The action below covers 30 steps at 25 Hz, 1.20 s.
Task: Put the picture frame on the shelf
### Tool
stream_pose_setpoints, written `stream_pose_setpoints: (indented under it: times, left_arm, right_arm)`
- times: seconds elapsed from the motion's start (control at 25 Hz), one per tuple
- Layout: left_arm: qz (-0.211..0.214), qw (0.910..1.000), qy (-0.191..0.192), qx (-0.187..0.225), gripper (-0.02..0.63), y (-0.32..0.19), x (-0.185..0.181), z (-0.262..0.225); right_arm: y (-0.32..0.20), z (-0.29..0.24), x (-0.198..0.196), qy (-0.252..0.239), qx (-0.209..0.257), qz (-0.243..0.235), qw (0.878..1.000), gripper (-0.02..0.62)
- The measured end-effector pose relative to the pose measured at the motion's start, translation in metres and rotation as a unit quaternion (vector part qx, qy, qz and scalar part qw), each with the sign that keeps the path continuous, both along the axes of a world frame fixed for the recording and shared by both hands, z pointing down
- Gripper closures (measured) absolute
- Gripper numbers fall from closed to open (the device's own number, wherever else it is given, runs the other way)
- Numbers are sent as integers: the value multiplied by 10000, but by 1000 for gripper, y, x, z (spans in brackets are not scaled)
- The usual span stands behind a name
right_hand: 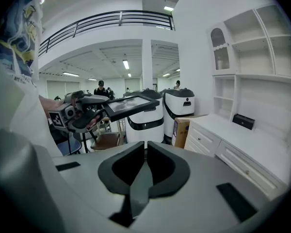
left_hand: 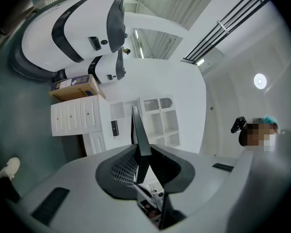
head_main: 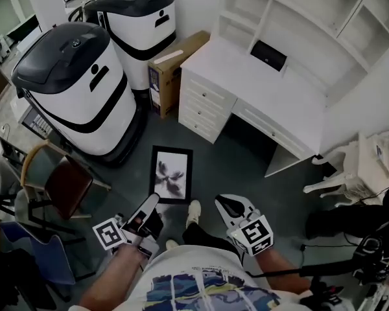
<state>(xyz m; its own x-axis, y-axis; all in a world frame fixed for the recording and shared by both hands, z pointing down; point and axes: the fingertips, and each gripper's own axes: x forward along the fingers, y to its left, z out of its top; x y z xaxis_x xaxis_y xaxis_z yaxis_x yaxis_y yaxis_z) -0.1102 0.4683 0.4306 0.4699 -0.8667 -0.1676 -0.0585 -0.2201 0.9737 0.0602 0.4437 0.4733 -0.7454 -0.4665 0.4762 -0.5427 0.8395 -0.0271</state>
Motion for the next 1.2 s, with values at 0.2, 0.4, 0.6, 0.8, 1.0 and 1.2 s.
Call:
stream_pose_setpoints:
  times: [0.2, 0.4, 0.6, 0.8, 1.0, 1.2]
  left_arm:
    - [41, 9997, -219, 89, 529, -70, -1, -20]
    - [82, 9994, -263, 193, 529, -131, 10, -26]
    - [114, 9993, -279, 239, 529, -194, 16, -30]
    - [282, 9991, -253, 166, 529, -252, 4, -19]
    - [637, 9978, -161, 88, 529, -328, -17, 0]
    - [1052, 9942, -212, 36, 529, -403, -37, 5]
  right_arm:
    - [-81, -15, -8, -230, 143, -48, 9996, 557]
    - [-140, -10, 5, -264, 150, -12, 9995, 557]
    - [-195, -3, 15, -278, -19, 95, 9996, 566]
    - [-233, 12, 2, -263, -231, 232, 9991, 568]
    - [-288, 21, -21, -94, -307, 538, 9980, 568]
    - [-346, 2, -49, 12, -192, 952, 9953, 568]
